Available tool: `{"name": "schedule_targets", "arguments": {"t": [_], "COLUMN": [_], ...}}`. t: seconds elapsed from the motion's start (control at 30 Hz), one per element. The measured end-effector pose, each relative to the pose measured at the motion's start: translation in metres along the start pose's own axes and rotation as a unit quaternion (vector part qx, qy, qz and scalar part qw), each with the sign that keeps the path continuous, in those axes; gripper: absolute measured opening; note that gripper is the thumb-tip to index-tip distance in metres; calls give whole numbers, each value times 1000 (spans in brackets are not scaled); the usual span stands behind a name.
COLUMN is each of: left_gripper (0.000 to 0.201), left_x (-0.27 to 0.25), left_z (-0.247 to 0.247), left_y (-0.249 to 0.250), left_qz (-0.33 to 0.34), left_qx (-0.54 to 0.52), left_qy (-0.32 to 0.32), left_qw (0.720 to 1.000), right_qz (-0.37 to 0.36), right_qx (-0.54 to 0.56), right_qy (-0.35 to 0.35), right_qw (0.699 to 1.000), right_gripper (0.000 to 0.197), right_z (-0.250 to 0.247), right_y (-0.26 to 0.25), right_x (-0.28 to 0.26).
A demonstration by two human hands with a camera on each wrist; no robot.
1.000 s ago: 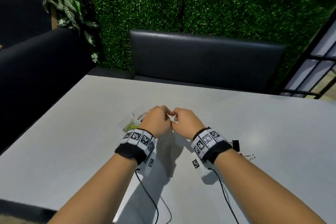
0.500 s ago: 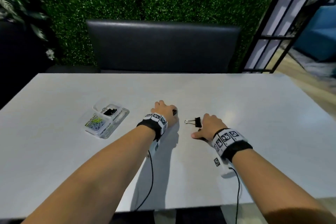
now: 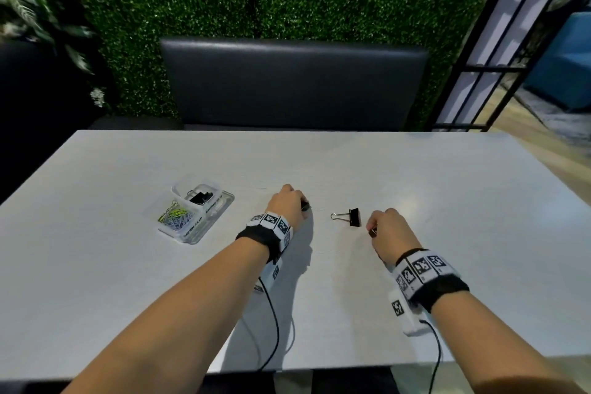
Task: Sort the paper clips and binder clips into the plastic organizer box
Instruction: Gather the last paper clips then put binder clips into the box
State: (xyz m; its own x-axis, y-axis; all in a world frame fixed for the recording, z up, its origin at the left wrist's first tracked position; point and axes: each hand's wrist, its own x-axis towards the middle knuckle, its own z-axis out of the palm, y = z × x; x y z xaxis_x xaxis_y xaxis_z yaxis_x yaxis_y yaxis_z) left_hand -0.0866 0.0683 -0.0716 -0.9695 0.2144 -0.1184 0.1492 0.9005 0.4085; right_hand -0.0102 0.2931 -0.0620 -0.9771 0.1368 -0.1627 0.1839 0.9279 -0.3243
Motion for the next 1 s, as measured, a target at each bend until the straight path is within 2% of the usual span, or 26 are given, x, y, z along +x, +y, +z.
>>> {"name": "schedule_targets", "arguments": {"t": [0.1,0.27,0.37,0.4,0.43,0.5,0.53,0.57,0.6,0.67,0.73,0.87,1.0], "left_gripper": [34,33,35,35,36,36,36,36,36,37,36,31,28], "left_x": [0,-2,-6,-9,-11,-16,-18,-19,-21,-25,-32,-48,-56], "left_z": [-1,-4,-5,-5,-6,-7,-8,-10,-13,-19,-28,-70,-141], "left_y": [0,-3,-5,-6,-7,-9,-10,-11,-11,-12,-11,-21,-69], "left_qz": [8,21,23,23,21,20,19,17,13,10,11,6,-54], "left_qx": [9,22,25,26,25,25,24,21,17,12,5,-35,-43], "left_qy": [-4,-18,-22,-22,-24,-29,-32,-33,-35,-38,-35,33,124], "left_qw": [1000,999,999,999,999,999,999,999,999,999,999,999,990], "right_qz": [-3,11,-10,-10,-3,2,0,-11,-26,-57,-62,-71,-109], "right_qx": [11,82,75,53,18,-80,-111,-116,-98,-59,-57,-48,140], "right_qy": [-1,74,91,73,34,-64,-96,-111,-114,-108,-106,-97,-116], "right_qw": [1000,994,993,996,999,995,989,987,988,991,991,992,977], "right_gripper": [29,25,24,23,29,66,80,84,80,56,42,40,36], "right_z": [-7,-21,-23,-22,-20,-14,-11,-8,-6,-4,-5,-8,-13], "right_y": [1,-4,-18,-24,-30,-33,-34,-34,-33,-35,-38,-52,-105], "right_x": [-5,12,34,38,40,40,39,38,37,36,32,22,10]}}
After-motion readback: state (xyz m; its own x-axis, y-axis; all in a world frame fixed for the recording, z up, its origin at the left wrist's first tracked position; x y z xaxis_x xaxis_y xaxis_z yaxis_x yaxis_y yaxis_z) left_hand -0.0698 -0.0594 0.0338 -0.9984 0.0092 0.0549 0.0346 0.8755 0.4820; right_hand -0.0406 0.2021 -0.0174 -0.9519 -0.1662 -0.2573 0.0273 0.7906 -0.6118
